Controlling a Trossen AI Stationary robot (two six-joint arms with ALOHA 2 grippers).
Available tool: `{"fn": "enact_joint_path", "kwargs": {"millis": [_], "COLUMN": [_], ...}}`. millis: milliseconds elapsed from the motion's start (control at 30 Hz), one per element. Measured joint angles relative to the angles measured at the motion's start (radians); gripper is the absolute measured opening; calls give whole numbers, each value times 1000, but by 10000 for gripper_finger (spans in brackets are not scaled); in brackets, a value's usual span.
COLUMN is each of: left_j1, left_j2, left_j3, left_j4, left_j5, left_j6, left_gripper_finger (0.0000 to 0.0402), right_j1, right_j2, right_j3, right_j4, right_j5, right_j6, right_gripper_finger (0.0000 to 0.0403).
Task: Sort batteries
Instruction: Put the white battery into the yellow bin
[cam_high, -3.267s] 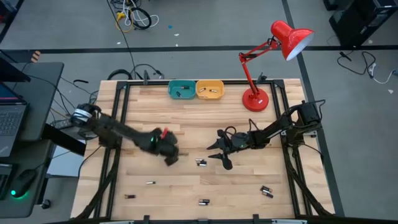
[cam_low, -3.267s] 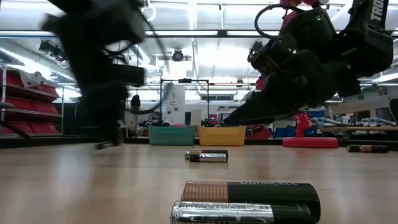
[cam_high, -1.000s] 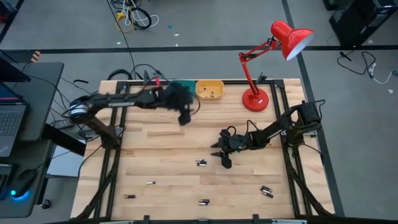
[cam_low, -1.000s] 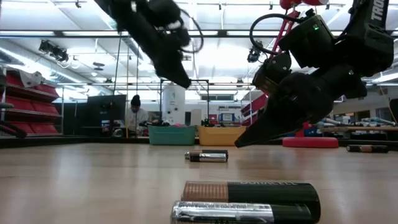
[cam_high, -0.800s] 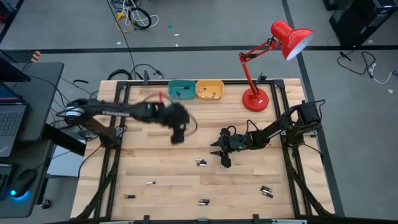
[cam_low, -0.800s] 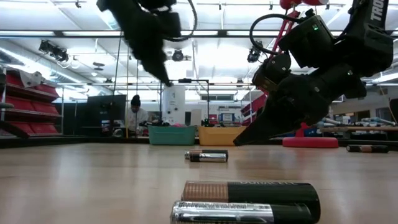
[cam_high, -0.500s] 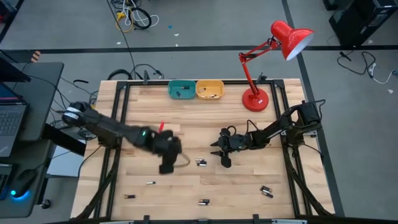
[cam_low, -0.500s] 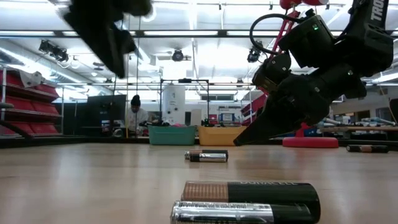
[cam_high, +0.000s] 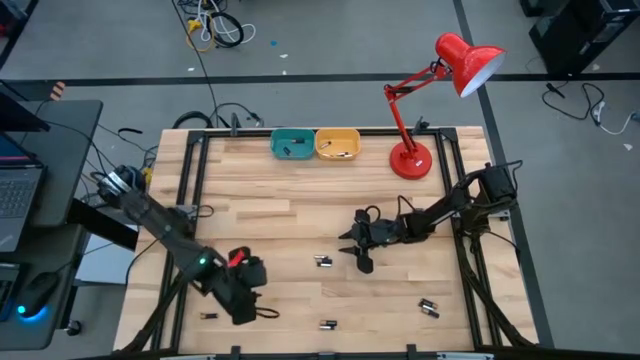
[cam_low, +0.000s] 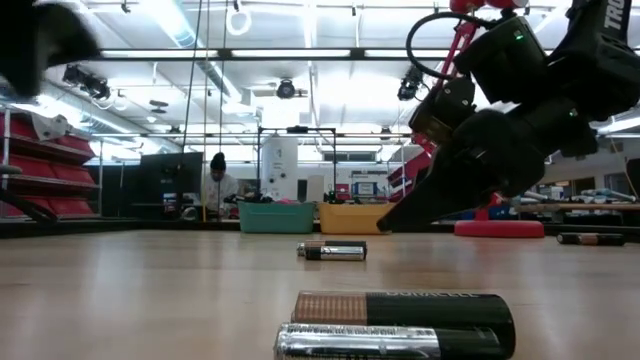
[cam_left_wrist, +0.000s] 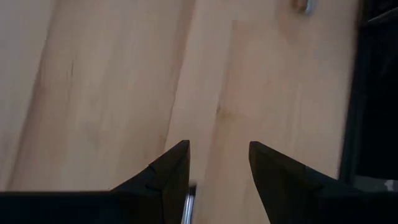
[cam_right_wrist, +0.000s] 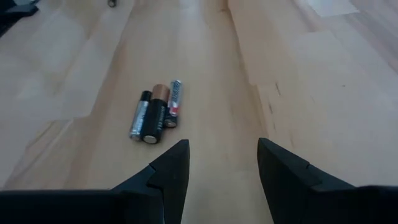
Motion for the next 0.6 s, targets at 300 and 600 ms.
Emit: {"fn": "enact_joint_path", "kwargs": {"millis": [300, 600], "left_j1": [-105, -142], "left_j2": [1, 18], "left_j3": [-165, -346], "left_j4": [91, 333], "left_j5": [74, 66], "left_j6": [-255, -313], "left_gripper_finger": [181, 181], "right_j1": [25, 23], "right_j2": [0, 0], "right_j3": [0, 0], "right_j4": [4, 11], "right_j5": [-1, 0], "right_j6": [0, 0], "right_gripper_finger": [174, 174]}}
